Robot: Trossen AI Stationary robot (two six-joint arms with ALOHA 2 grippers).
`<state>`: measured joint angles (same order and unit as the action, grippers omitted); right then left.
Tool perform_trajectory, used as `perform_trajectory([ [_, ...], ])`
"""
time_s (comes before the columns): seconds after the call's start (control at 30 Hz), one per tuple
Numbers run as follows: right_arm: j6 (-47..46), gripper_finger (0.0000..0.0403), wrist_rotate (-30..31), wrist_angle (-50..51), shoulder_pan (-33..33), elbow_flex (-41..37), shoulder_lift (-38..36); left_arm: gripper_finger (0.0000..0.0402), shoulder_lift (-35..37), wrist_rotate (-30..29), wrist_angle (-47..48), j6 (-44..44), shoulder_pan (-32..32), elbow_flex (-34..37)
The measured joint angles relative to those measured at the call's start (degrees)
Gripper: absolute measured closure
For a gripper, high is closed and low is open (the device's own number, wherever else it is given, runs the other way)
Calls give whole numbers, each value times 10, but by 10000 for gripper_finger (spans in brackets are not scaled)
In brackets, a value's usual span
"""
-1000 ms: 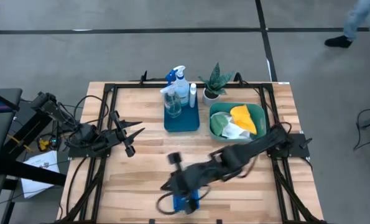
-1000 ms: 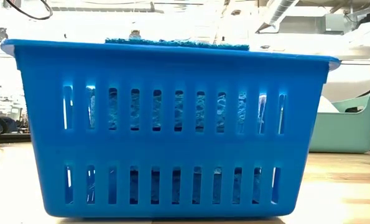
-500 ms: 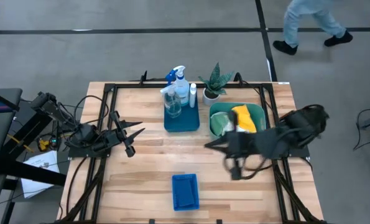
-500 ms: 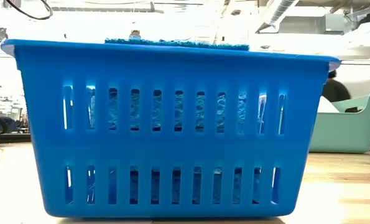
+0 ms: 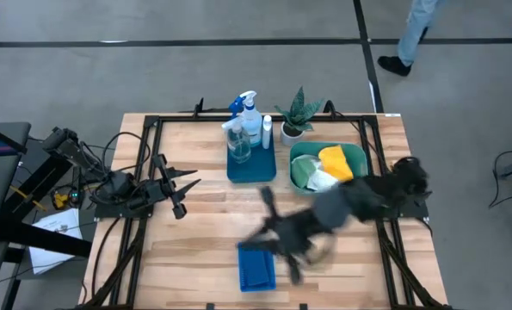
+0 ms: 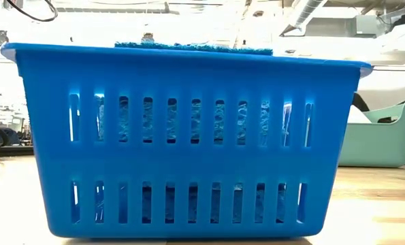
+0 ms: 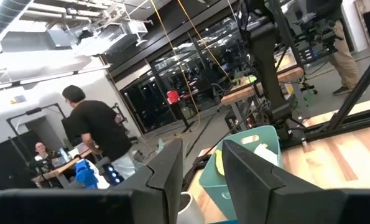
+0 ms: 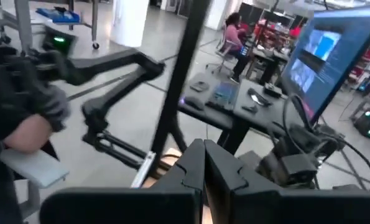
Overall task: Pick & Place Kitchen Items
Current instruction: Return to Home Position
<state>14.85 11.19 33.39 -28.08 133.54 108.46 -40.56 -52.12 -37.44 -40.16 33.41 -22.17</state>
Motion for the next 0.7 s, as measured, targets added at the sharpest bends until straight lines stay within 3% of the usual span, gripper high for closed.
perform_trajectory([
  [0.3, -54, 403, -234, -71, 155, -1, 74, 293, 0, -40, 20, 2, 0, 0],
  [0.53, -62, 403, -262, -31, 206, 0, 30, 293, 0, -65, 31, 18, 0, 0],
  [0.7, -99, 403, -216, 26, 242, 2, -3, 293, 0, -64, 31, 28, 0, 0],
])
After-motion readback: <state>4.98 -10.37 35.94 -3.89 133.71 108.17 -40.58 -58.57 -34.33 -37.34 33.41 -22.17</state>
